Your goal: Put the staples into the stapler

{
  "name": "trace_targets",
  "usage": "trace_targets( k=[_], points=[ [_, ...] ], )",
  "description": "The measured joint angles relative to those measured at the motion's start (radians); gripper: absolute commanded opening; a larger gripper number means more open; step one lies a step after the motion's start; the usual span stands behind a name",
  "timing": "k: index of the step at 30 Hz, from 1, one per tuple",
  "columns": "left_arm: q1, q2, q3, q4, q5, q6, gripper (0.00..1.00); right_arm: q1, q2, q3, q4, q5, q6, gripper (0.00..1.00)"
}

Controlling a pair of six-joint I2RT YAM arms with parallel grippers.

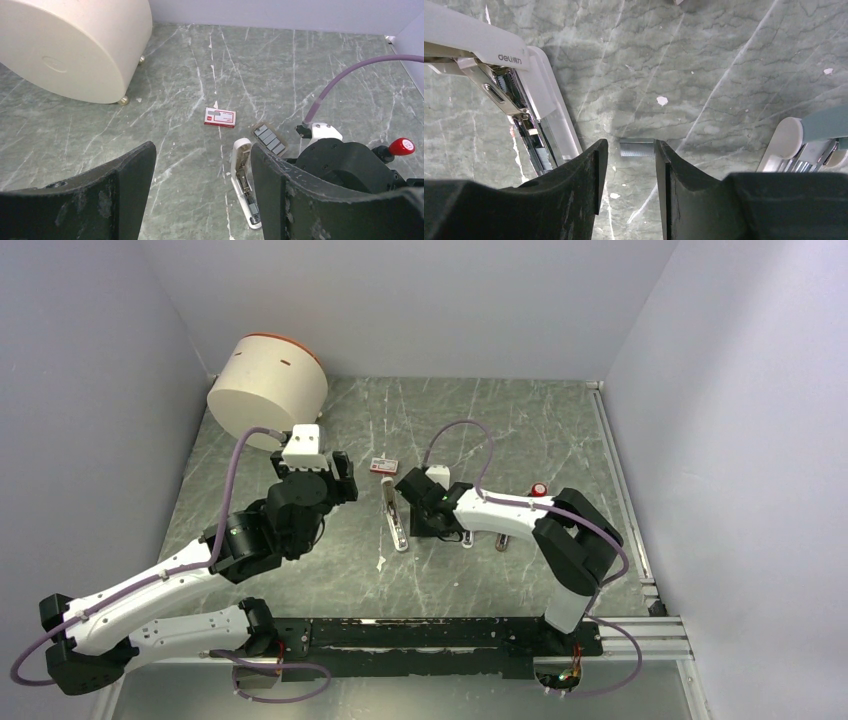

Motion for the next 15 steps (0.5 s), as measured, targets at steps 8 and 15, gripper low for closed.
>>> trace_targets(
  k=[8, 15],
  points=[
    [0.0, 0.003, 0.0, 0.0, -0.003, 0.0, 0.74, -0.018, 0.0, 0.02, -0.018, 0.038, -0.018, 0.32],
    [0.0, 0.003, 0.0, 0.0, -0.003, 0.0, 0.74, -0.029, 0.048, 0.045, -0.021, 0.049, -0.053, 0.31]
  ],
)
